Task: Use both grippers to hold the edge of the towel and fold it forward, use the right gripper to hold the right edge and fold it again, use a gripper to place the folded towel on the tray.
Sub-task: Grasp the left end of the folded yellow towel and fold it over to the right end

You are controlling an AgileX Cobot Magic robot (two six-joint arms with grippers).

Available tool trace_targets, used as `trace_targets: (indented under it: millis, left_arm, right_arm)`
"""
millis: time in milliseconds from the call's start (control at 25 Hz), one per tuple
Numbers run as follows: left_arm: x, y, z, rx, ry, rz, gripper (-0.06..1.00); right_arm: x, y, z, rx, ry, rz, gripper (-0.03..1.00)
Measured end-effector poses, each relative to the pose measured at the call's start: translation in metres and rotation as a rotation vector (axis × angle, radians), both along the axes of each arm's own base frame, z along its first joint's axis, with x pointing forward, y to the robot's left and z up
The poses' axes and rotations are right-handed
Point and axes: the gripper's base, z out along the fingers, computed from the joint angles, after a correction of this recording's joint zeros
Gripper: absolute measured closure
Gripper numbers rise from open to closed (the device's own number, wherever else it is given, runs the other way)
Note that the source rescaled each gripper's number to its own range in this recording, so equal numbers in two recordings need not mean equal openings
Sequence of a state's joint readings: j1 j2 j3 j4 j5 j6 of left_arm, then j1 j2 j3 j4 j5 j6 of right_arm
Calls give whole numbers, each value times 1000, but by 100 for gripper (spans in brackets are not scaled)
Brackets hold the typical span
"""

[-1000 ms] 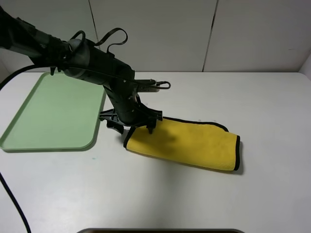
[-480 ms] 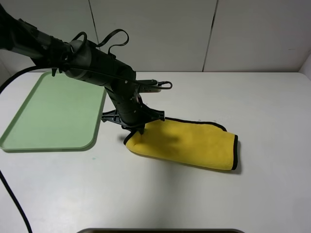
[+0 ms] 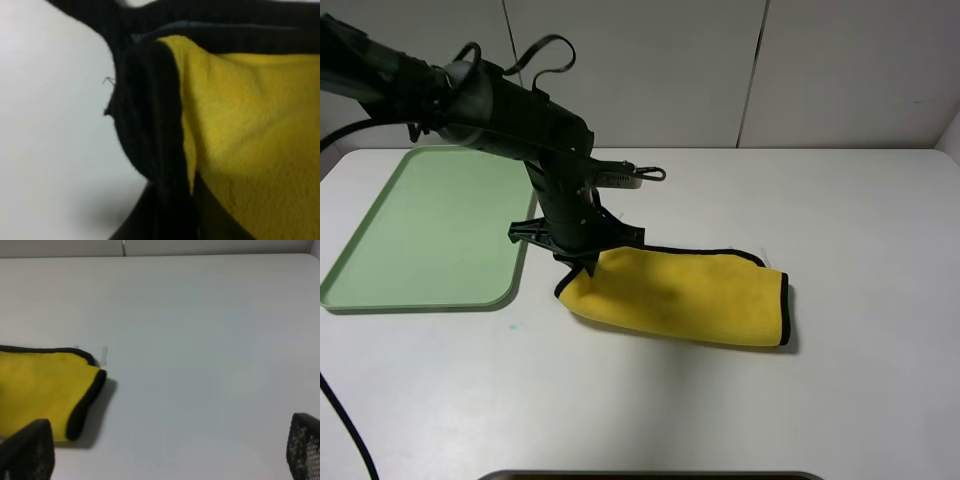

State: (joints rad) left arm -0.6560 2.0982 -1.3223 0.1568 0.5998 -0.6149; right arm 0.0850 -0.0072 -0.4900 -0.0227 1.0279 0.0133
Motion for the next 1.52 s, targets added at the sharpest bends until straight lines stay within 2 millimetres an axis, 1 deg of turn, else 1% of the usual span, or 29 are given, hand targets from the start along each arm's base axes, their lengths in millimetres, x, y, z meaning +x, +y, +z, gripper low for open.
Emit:
trace_targets:
  millis: [200,360,600,720,920,1120,1320,1520]
  left_arm:
    - [2,14,40,63,-48,-22,90]
    - [2,27,64,119,-77,-41,90]
    - [0,48,89,200,-68,-75,90]
    - [2,58,97,239,-44,-111,90]
    - [2,62,101,279,-16,-180,90]
    - [1,56,100,204,-18,-169,90]
    - [0,39,87,126,-15,-140,90]
    - [-8,13,76,83,-33,-140,90]
  right_arm:
    - [0,0,0,0,0,0,-3]
    - [0,0,0,0,0,0,-3]
    - [0,0,0,0,0,0,-3]
    - [0,0,0,0,0,0,-3]
    - [0,0,0,0,0,0,-3]
    - [0,0,0,0,0,0,-3]
    - [0,0,0,0,0,0,-3]
    - [0,0,0,0,0,0,-3]
